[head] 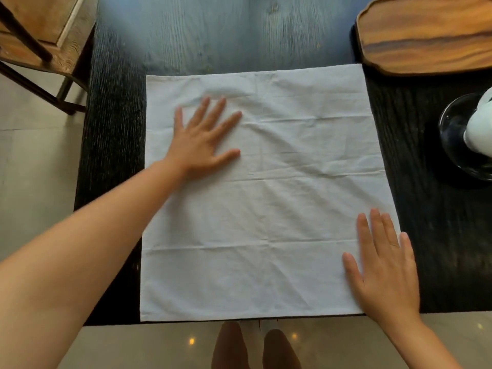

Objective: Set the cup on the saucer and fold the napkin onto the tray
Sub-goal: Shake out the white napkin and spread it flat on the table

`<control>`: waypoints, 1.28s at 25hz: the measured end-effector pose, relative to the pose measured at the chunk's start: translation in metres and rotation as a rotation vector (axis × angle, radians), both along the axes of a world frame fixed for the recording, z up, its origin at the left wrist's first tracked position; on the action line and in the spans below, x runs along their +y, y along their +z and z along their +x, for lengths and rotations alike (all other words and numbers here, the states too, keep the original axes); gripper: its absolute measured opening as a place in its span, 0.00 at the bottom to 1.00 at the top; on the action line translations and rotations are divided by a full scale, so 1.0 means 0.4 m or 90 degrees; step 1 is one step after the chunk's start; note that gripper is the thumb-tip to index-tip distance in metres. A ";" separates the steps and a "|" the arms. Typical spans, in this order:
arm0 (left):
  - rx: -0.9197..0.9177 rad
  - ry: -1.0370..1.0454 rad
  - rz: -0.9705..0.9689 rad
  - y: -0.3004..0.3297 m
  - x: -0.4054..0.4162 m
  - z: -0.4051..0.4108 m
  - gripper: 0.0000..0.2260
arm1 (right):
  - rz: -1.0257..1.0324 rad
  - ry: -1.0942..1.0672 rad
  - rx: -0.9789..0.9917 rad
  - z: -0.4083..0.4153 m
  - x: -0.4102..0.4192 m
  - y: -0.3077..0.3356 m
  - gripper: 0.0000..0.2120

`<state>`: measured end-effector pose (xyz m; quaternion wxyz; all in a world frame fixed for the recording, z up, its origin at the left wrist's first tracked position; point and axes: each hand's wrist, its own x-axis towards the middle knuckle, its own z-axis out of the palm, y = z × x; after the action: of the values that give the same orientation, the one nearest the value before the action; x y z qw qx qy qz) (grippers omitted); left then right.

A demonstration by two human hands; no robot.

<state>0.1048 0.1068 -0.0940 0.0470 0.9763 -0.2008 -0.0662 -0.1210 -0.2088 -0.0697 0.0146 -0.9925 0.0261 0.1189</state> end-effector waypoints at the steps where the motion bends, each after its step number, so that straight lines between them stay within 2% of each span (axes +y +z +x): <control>1: 0.005 0.032 -0.002 -0.002 0.022 0.042 0.34 | 0.001 0.002 0.002 0.001 0.001 0.002 0.34; 4: -0.009 0.083 -0.008 -0.017 0.067 0.109 0.33 | 0.024 -0.031 0.009 0.007 0.014 0.024 0.34; 6: -0.024 0.081 -0.011 -0.027 0.074 0.112 0.33 | 0.068 -0.041 -0.033 0.038 0.055 0.052 0.33; 8: -0.031 0.079 -0.017 -0.028 0.072 0.109 0.33 | 0.113 0.033 -0.114 0.124 0.143 0.064 0.31; 10: -0.032 0.080 -0.018 -0.024 0.072 0.109 0.33 | 0.141 0.121 -0.145 0.249 0.255 0.054 0.31; 13: -0.031 0.081 -0.021 -0.020 0.072 0.108 0.33 | 0.096 0.230 -0.041 0.370 0.314 0.009 0.31; 15: -0.027 0.078 -0.017 -0.019 0.068 0.104 0.33 | 0.066 0.180 0.002 0.371 0.223 -0.021 0.31; 18: -0.024 0.084 -0.016 -0.013 0.070 0.103 0.34 | 0.046 -0.007 -0.031 0.343 0.054 -0.015 0.34; 20: -0.020 0.087 -0.012 -0.009 0.068 0.102 0.34 | 0.038 -0.090 -0.075 0.363 0.031 0.002 0.35; 21: -0.019 0.090 -0.011 -0.007 0.066 0.101 0.34 | 0.046 -0.070 -0.114 0.394 0.059 0.005 0.35; 23: -0.021 0.093 -0.007 -0.004 0.063 0.100 0.35 | 0.084 0.062 -0.163 0.486 0.163 0.002 0.32; 26: -0.021 0.094 -0.004 -0.007 0.060 0.100 0.35 | 0.097 0.239 -0.089 0.620 0.295 -0.023 0.29; 28: -0.021 0.091 -0.006 -0.010 0.063 0.103 0.35 | 0.069 0.260 -0.043 0.681 0.271 -0.053 0.30; 32: -0.019 0.073 -0.015 -0.016 0.076 0.095 0.35 | 0.058 0.182 -0.081 0.738 0.045 -0.052 0.33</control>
<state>0.1427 0.1372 -0.1004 0.0594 0.9864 -0.1458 -0.0462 0.1743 -0.1907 -0.0903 0.0444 -0.9899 -0.1216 0.0576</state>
